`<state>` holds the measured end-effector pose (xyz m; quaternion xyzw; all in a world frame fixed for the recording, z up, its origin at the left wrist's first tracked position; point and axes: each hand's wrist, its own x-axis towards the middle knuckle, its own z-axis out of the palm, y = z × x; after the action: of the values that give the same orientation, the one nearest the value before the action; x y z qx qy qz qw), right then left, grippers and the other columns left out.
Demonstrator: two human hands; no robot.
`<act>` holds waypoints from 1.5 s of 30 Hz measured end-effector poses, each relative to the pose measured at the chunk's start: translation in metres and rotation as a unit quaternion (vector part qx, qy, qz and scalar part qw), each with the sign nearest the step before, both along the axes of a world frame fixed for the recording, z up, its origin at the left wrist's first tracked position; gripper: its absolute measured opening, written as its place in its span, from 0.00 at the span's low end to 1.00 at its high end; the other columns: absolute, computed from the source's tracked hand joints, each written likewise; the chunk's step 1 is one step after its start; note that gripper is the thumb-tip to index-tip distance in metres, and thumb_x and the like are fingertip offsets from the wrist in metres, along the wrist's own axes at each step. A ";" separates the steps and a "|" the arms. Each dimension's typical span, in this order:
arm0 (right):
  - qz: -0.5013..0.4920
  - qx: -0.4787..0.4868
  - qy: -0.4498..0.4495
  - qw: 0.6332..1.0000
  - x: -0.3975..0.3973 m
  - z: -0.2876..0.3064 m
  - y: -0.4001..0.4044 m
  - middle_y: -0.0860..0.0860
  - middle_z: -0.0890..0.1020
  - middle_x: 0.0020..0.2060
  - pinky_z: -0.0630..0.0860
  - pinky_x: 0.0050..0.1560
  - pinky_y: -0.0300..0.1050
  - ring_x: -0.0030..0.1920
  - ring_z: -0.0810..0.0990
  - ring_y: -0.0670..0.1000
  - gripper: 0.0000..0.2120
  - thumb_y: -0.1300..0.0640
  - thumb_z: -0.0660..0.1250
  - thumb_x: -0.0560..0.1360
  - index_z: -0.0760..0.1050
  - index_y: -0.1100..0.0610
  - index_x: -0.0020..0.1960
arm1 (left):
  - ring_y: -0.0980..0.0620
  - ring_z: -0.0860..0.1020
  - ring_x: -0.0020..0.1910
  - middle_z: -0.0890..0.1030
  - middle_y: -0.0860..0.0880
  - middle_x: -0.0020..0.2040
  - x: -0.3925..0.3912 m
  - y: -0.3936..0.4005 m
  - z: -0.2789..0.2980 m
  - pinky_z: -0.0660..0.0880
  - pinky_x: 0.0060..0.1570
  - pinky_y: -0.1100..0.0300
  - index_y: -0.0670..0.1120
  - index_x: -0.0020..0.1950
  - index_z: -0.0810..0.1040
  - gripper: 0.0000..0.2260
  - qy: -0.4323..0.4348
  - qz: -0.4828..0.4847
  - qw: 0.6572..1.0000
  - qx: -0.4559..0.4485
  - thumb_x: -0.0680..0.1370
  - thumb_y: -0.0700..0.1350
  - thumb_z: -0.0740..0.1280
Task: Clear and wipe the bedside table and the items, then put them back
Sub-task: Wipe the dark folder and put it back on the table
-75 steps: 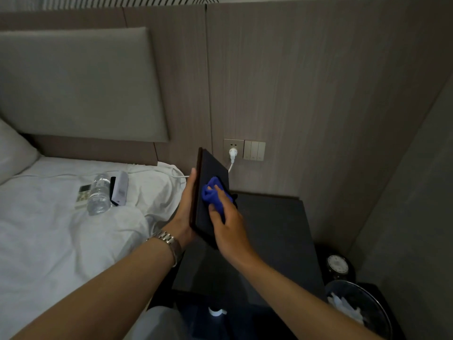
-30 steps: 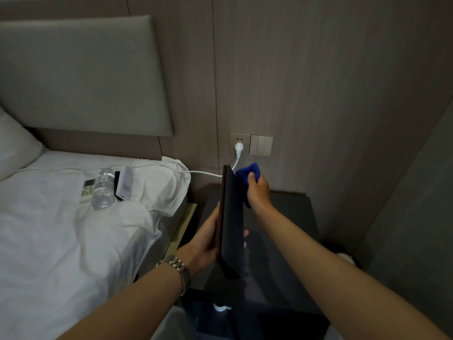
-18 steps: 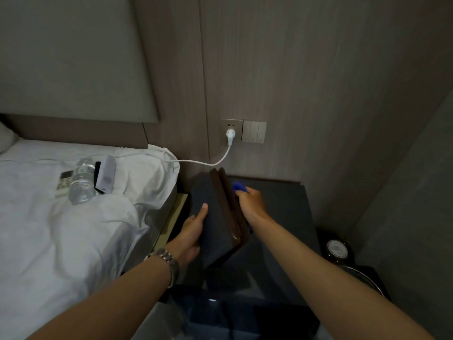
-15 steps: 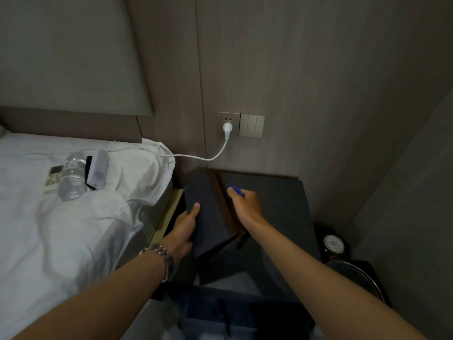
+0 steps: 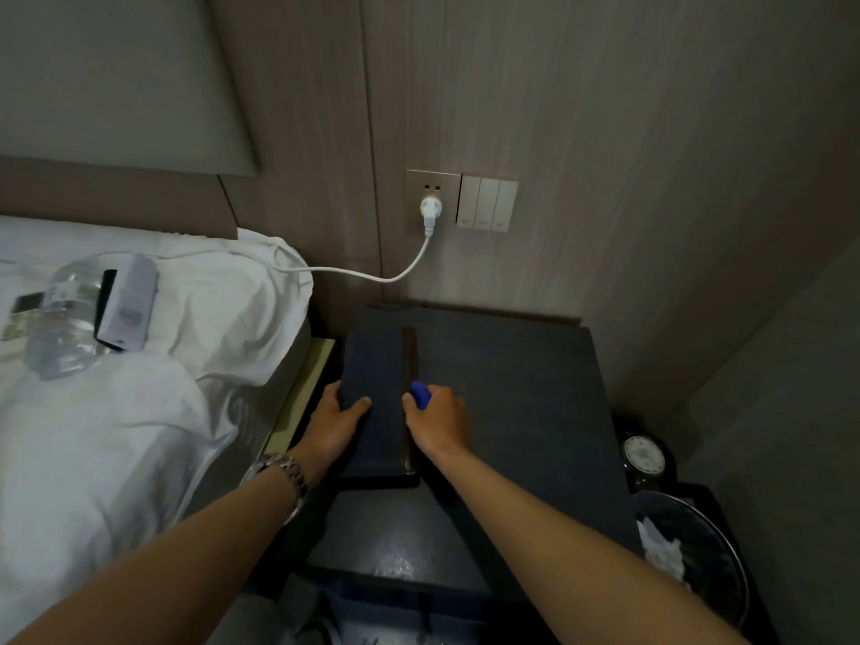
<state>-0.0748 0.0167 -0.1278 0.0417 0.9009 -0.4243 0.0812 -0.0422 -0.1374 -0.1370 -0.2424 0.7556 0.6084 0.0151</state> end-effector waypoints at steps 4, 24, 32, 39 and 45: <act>0.040 0.057 0.014 0.997 -0.006 -0.013 -0.005 0.53 0.82 0.46 0.75 0.38 0.44 0.44 0.82 0.54 0.15 0.44 0.65 0.77 0.79 0.55 0.52 | 0.47 0.75 0.65 0.76 0.48 0.67 -0.019 -0.025 -0.034 0.72 0.66 0.45 0.51 0.75 0.67 0.32 0.050 -0.071 0.977 -0.194 0.74 0.64 0.64; 0.073 0.208 0.099 0.970 -0.085 -0.028 -0.041 0.56 0.79 0.61 0.73 0.48 0.49 0.58 0.79 0.58 0.22 0.46 0.55 0.84 0.66 0.54 0.74 | 0.49 0.76 0.64 0.76 0.48 0.68 -0.098 -0.038 -0.030 0.73 0.64 0.54 0.47 0.76 0.65 0.24 0.100 -0.077 0.977 -0.172 0.81 0.51 0.65; 0.072 0.207 0.100 0.971 -0.099 -0.028 -0.044 0.56 0.80 0.58 0.71 0.44 0.48 0.55 0.80 0.58 0.20 0.47 0.56 0.84 0.68 0.56 0.72 | 0.49 0.76 0.64 0.76 0.48 0.68 -0.114 -0.039 -0.030 0.73 0.65 0.51 0.47 0.76 0.64 0.24 0.090 -0.082 0.979 -0.166 0.82 0.52 0.64; 0.072 0.154 0.067 0.983 -0.091 -0.003 -0.031 0.55 0.79 0.63 0.75 0.54 0.50 0.61 0.78 0.58 0.24 0.47 0.60 0.82 0.64 0.52 0.76 | 0.43 0.69 0.71 0.68 0.39 0.73 -0.104 -0.028 -0.013 0.65 0.72 0.50 0.39 0.79 0.56 0.30 0.085 -0.062 0.959 -0.262 0.82 0.49 0.63; 0.099 0.151 0.178 0.967 -0.066 0.034 -0.032 0.56 0.80 0.60 0.76 0.56 0.52 0.57 0.80 0.58 0.26 0.49 0.63 0.81 0.64 0.53 0.77 | 0.43 0.71 0.64 0.70 0.39 0.67 -0.075 -0.029 0.026 0.67 0.66 0.52 0.39 0.74 0.65 0.23 0.155 -0.059 0.910 -0.379 0.80 0.41 0.63</act>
<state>-0.1412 -0.0158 -0.0934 -0.1124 0.9542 -0.2735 -0.0463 -0.1172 -0.1661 -0.1106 -0.0875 0.9350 0.3043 -0.1597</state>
